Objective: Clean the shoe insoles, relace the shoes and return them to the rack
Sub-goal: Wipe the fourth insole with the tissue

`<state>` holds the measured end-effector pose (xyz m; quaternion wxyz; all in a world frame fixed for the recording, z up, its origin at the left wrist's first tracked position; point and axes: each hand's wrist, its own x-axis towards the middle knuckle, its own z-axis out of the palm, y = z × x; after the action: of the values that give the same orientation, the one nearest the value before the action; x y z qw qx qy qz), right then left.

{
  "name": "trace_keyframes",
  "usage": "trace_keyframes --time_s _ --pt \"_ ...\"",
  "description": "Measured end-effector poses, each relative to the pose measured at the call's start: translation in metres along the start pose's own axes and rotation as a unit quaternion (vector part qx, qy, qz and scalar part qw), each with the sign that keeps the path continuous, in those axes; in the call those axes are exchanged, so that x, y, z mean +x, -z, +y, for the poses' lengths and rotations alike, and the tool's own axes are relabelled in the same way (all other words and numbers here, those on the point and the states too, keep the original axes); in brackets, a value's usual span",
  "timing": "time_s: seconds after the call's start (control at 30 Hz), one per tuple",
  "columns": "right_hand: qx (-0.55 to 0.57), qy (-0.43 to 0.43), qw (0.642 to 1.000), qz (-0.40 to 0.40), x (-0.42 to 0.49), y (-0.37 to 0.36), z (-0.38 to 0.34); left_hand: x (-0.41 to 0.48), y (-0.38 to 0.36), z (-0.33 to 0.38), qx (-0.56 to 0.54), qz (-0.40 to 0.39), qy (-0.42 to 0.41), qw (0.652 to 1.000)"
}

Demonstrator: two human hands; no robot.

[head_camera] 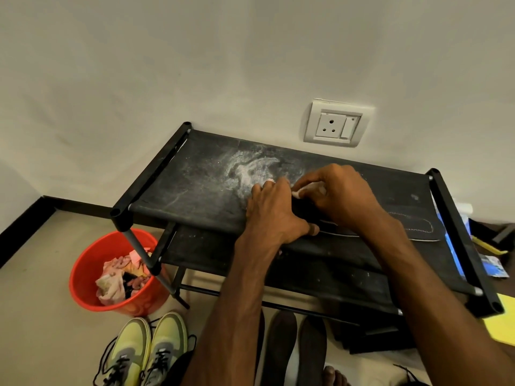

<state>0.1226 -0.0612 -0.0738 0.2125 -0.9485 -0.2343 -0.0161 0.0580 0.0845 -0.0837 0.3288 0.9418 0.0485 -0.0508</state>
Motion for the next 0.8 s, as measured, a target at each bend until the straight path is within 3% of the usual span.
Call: trace_keyframes --time_s 0.07,0.27,0.37,0.5,0.6,0.8 --pt "-0.007 0.005 1.000 -0.006 0.000 0.000 0.000 0.000 0.000 0.000 0.001 -0.003 0.001 1.000" --pt "0.021 0.088 0.984 -0.155 -0.008 0.015 -0.012 0.001 0.000 0.000 0.018 -0.014 -0.014 1.000" --pt "0.003 0.043 0.992 -0.118 -0.005 0.018 -0.004 0.001 0.000 0.002 0.032 -0.021 -0.028 0.999" --pt "0.008 -0.050 0.999 -0.010 -0.004 0.023 0.016 0.000 0.000 -0.001 0.034 -0.033 -0.035 0.998" --pt "0.033 -0.072 0.996 0.045 -0.007 0.030 0.029 0.001 0.000 -0.001 0.041 -0.039 -0.037 0.998" --pt "0.093 -0.047 0.994 -0.019 -0.011 0.027 0.023 0.001 -0.009 0.008 0.042 -0.029 -0.073 0.996"
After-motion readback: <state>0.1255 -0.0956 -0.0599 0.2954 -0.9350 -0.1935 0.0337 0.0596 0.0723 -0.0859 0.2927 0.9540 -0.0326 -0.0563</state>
